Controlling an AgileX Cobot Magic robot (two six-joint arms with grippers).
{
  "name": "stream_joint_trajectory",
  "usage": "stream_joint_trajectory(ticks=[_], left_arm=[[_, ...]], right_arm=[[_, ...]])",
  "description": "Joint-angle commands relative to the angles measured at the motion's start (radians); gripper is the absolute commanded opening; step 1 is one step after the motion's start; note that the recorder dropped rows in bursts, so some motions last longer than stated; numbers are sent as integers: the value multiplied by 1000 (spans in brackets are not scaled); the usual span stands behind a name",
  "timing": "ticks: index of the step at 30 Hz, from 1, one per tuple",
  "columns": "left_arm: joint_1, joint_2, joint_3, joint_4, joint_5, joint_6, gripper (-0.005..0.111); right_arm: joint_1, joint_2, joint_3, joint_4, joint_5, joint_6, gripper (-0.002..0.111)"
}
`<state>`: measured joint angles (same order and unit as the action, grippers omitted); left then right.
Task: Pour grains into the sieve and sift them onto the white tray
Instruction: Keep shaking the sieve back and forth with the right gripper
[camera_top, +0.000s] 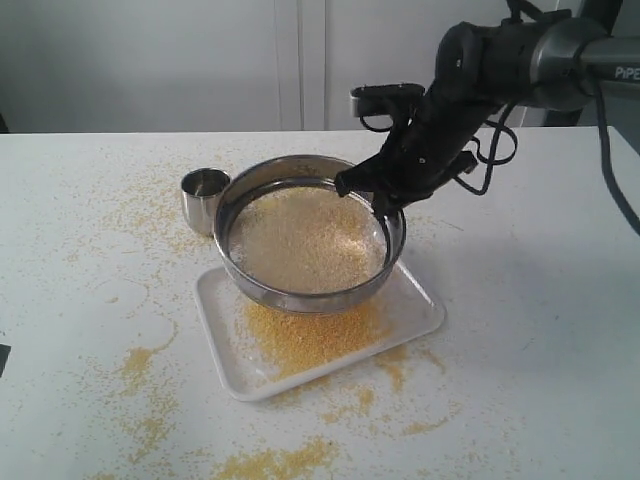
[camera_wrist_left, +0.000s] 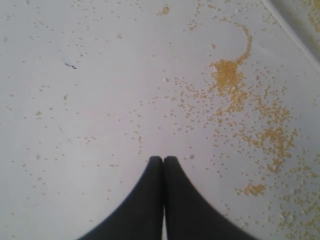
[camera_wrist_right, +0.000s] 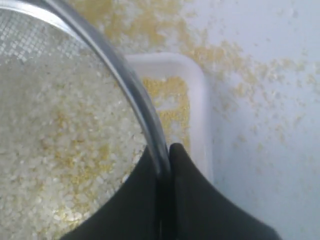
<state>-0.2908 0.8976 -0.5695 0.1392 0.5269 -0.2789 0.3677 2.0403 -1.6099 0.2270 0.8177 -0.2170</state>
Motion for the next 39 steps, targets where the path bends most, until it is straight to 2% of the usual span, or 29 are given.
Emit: stream_joint_trajectory(ticks=[1,4,5,6,8,9,10,12,14,15,17,18,19,20,23,24,25,27,28,29,32,33,36,37,38,39], left_arm=[[-1,-3,-10,-3,11,-5,0],[-1,-3,-10,-3,11,-5,0],[-1,-3,-10,-3,11,-5,0],[-1,-3,-10,-3,11,-5,0],[-1,-3,-10,-3,11,-5,0],[-1,-3,-10,-3,11,-5,0],[-1,-3,-10,-3,11,-5,0],[-1,-3,-10,-3,11,-5,0],[-1,-3,-10,-3,11,-5,0],[-1,-3,-10,-3,11,-5,0],[-1,-3,-10,-3,11,-5,0],[-1,-3,-10,-3,11,-5,0],[-1,-3,-10,-3,11,-5,0],[-1,-3,-10,-3,11,-5,0],[-1,-3,-10,-3,11,-5,0],[-1,-3,-10,-3,11,-5,0],[-1,-3,-10,-3,11,-5,0],[-1,-3,-10,-3,11,-5,0],[-1,-3,-10,-3,11,-5,0],[-1,-3,-10,-3,11,-5,0],[-1,-3,-10,-3,11,-5,0],[-1,-3,-10,-3,11,-5,0],[-1,-3,-10,-3,11,-5,0],[-1,-3,-10,-3,11,-5,0],[-1,-3,-10,-3,11,-5,0],[-1,-3,-10,-3,11,-5,0]], right_arm=[[31,-31,-5,9,117,-348,0],[1,-31,-5,-98,15,157,0],[-1,-31,-5,-68,3,228,0],[3,-31,-5,-28,5,145,0],[27,-37,-5,70,68,-176,0],[32,-41,-5,63,98,-298,0],[32,-43,-5,35,109,-335,0],[16,-43,-5,-29,45,-99,0],[4,-39,-5,-16,3,184,0],[7,-38,-5,25,6,137,0],[25,-38,-5,110,63,-165,0],[30,-38,-5,109,103,-333,0],[30,-38,-5,69,123,-377,0],[28,-38,-5,3,96,-293,0],[1,-34,-5,-108,-7,217,0],[1,-34,-5,-78,-10,239,0],[4,-34,-5,-37,0,141,0],[22,-34,-5,55,69,-214,0],[21,-34,-5,40,100,-318,0],[19,-34,-5,-3,91,-281,0],[-7,-26,-5,-80,10,229,0],[-7,-23,-5,-45,16,230,0],[21,-25,-5,78,110,-249,0],[22,-25,-5,57,135,-329,0],[22,-25,-5,6,115,-273,0],[13,-25,-5,-61,67,-103,0]])
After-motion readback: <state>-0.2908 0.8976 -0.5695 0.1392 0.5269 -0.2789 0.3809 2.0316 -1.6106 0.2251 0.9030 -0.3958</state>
